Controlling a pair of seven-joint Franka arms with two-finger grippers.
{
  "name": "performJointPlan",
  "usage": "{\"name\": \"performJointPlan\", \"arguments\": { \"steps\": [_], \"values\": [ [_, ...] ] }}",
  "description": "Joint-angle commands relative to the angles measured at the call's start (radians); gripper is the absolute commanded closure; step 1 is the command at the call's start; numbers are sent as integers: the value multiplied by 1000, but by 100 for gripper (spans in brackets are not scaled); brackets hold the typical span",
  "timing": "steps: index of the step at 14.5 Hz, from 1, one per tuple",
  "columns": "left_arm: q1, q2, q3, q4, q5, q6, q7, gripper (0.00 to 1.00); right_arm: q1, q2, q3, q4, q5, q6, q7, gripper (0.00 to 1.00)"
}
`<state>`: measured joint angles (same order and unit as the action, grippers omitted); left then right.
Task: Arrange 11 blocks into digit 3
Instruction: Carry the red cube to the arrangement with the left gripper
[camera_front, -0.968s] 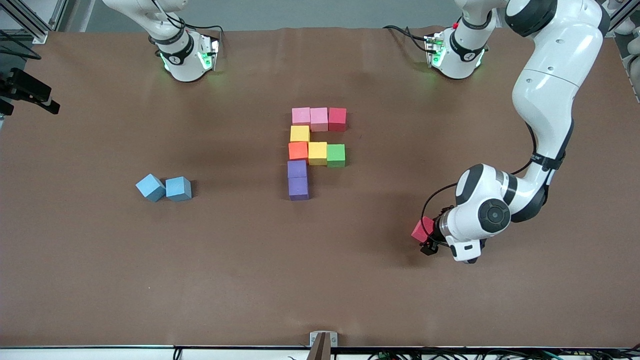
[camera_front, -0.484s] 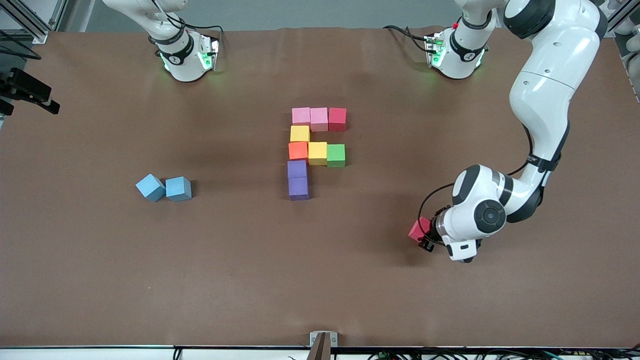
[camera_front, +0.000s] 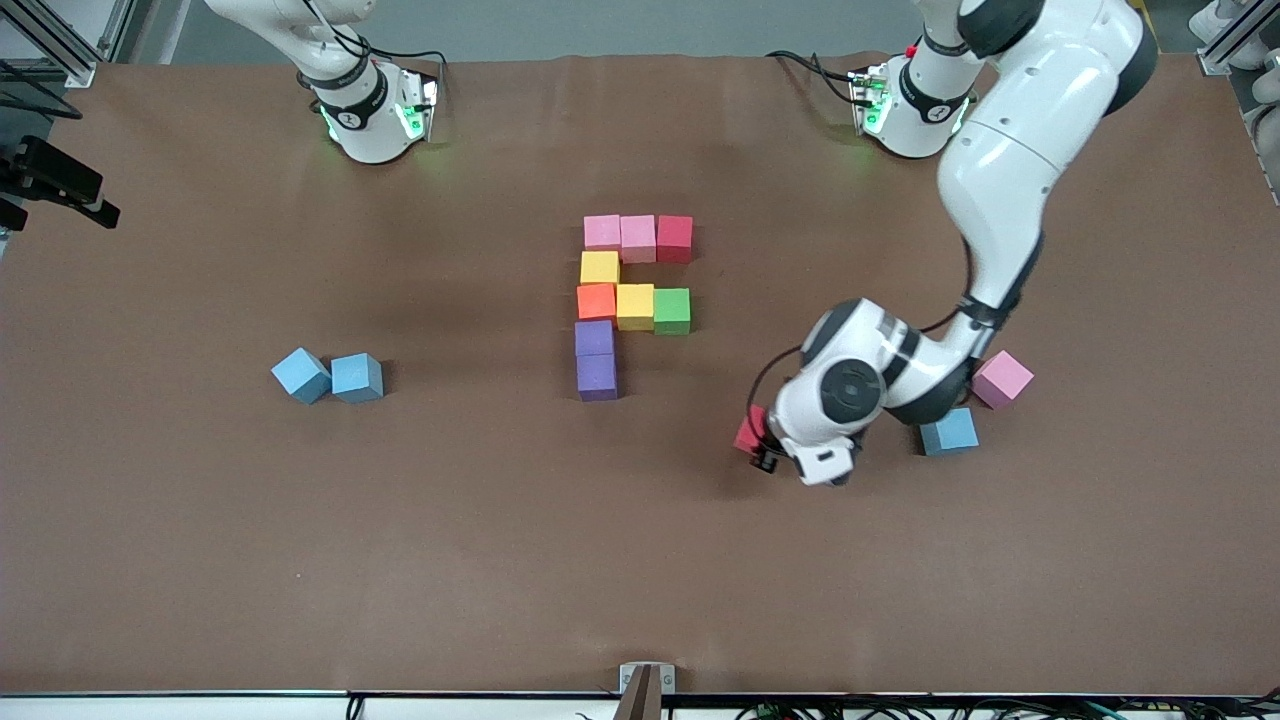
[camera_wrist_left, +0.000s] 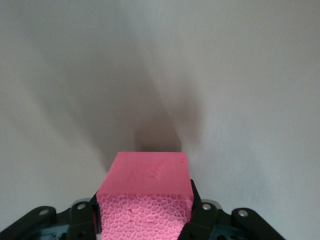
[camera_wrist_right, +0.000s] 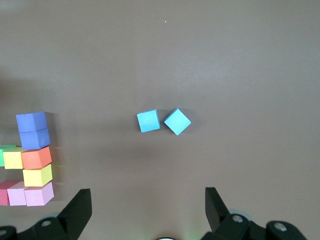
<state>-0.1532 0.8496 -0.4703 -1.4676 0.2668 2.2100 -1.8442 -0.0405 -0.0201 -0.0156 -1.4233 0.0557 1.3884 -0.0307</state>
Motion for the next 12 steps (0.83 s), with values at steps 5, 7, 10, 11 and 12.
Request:
{"name": "performJointPlan", "arguments": {
  "steps": [5,7,10,11,12],
  "values": [
    [-150,-24,4,-11,23,22,-390,90,-15,8,13,17,-10,-6,-12,0],
    [-198,-20,4,-14,23,68,-501,90,-15,8,13,17,-10,-8,-12,0],
    [-241,-17,4,-17,22,76,-602,90,-15,8,13,17,-10,-6,-12,0],
    [-243,-20,4,-16,22,76,-636,89,-15,8,13,17,-10,-6,-12,0],
    [-243,-18,4,-16,22,76,-664,89,-15,8,13,17,-10,-6,-12,0]
  ]
}}
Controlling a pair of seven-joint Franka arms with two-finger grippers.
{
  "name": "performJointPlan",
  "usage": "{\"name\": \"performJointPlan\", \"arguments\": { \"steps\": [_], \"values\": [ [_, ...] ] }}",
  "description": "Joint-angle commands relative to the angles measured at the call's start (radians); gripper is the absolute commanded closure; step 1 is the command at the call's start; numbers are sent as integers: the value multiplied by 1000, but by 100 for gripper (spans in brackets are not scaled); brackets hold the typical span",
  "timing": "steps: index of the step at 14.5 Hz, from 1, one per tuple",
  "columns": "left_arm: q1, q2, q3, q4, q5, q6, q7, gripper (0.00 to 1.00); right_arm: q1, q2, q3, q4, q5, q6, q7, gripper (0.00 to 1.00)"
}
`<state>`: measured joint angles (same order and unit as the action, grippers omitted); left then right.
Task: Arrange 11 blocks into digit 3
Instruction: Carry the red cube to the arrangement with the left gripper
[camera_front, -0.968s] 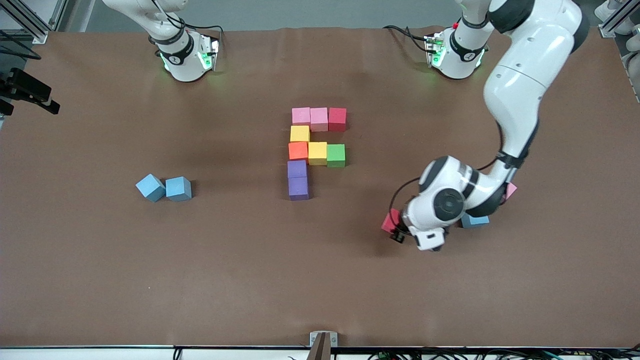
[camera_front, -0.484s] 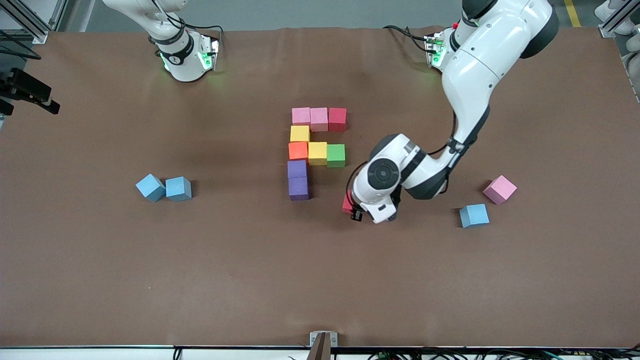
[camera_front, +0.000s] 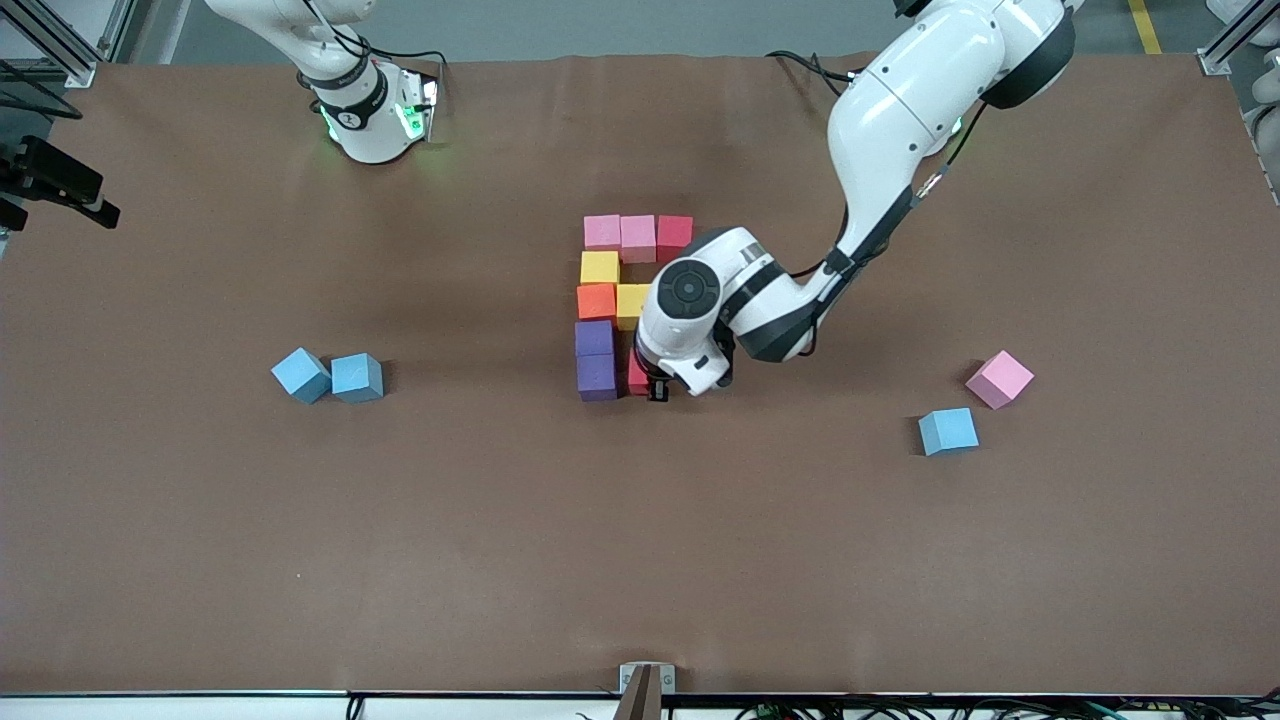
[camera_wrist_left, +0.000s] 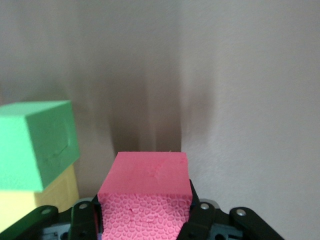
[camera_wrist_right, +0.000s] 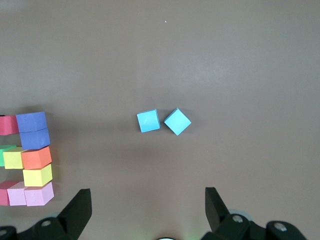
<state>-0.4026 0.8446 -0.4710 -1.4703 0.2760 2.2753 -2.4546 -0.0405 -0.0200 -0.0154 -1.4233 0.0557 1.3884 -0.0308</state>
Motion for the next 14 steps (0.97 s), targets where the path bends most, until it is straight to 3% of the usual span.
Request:
{"name": "performJointPlan", "arguments": {
  "steps": [1,6,14],
  "values": [
    [1,-12,5,-10,11,12,-60,89,-15,8,12,17,-10,-6,-12,0],
    [-13,-2,9,-10,5,90,-60,90,-16,8,12,17,-11,-6,-12,0],
    [-13,17,14,-8,15,99,-47,90,-16,8,12,17,-11,-6,-12,0]
  ]
}}
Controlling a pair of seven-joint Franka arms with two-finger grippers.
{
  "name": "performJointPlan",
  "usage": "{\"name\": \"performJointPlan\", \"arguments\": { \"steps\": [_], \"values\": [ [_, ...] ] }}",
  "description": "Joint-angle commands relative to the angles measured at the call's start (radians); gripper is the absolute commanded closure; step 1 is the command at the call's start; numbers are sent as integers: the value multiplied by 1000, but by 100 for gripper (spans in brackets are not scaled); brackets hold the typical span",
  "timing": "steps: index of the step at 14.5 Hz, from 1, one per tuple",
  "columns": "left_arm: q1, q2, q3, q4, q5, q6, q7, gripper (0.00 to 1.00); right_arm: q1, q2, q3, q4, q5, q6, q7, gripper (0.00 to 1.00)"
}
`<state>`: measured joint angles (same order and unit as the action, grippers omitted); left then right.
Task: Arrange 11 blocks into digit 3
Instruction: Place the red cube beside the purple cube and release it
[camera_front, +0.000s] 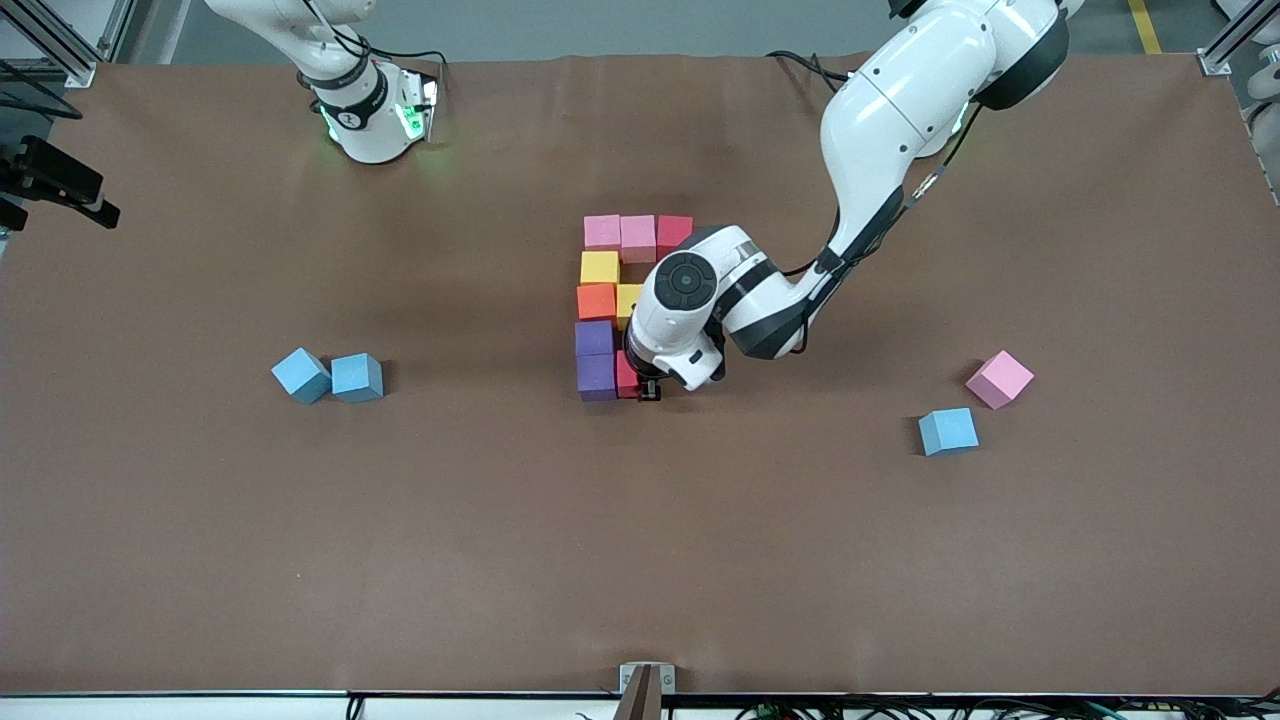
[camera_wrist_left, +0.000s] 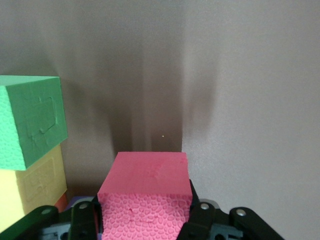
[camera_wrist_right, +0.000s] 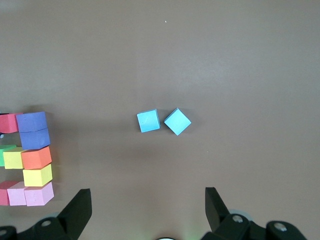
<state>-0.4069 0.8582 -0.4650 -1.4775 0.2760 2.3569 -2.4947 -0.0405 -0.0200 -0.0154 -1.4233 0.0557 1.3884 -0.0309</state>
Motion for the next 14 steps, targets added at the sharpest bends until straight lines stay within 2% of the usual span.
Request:
{"name": "performJointPlan", "arguments": {
  "steps": [1,4,14],
  "values": [
    [-9,4,9,-1,15,28,-6,90,-16,8,12,17,-11,-6,-12,0],
    [-16,13,9,-1,57,30,-6,90,-16,8,12,17,-11,-6,-12,0],
    [-18,45,9,5,77,54,-6,88,-16,8,12,17,-10,-6,-12,0]
  ]
}}
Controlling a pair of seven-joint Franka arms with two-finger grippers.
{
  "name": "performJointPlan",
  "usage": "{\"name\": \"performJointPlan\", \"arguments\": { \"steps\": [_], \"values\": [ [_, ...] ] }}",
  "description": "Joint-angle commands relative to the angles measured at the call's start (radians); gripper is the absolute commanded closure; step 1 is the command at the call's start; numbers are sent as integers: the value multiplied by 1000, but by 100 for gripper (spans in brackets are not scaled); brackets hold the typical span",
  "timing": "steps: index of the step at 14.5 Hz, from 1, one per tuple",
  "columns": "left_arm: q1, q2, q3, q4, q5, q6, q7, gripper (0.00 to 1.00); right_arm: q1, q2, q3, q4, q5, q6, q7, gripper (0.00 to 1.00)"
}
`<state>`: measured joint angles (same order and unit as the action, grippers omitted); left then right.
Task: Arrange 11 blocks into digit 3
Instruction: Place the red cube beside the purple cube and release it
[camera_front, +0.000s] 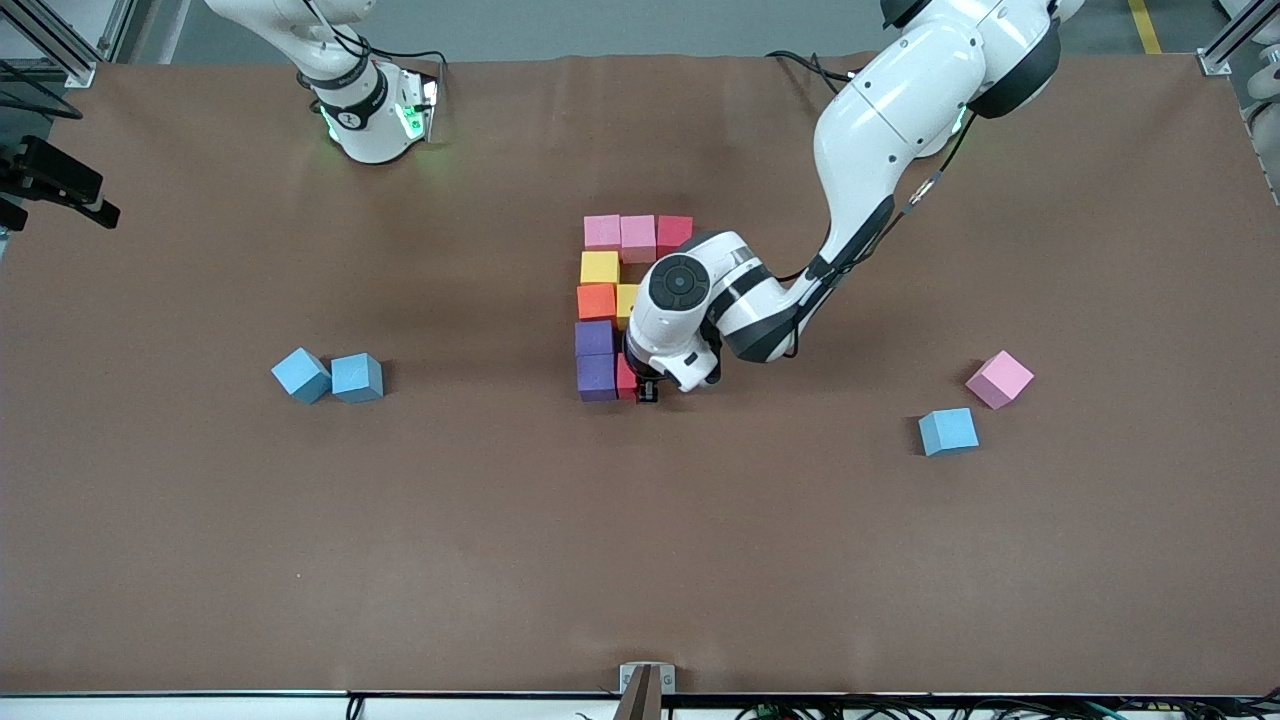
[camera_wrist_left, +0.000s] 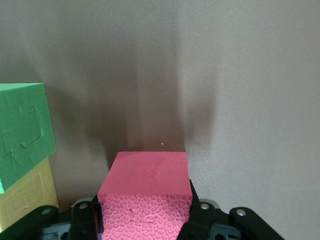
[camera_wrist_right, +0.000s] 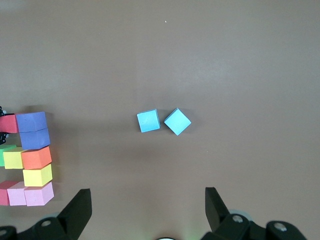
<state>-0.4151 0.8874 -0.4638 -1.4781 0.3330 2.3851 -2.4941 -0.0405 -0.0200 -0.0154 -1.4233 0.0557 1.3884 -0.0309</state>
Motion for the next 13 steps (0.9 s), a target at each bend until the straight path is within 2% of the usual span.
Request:
{"name": "performJointPlan", "arguments": {
  "steps": [1,3,9,11,13],
  "values": [
    [-10,18,8,5,20,32,-5,87,-16,8,12,17,-10,-6,-12,0],
    [-11,19,8,5,20,34,-6,79,-16,8,12,17,-11,-6,-12,0],
    [-18,19,8,5,20,45,-6,76,-16,8,12,17,-11,-6,-12,0],
    [-18,19,8,5,27,45,-6,51,-16,8,12,17,-11,-6,-12,0],
    [-16,16,8,5,29,45,-6,30,-16,8,12,17,-11,-6,-12,0]
  ]
}}
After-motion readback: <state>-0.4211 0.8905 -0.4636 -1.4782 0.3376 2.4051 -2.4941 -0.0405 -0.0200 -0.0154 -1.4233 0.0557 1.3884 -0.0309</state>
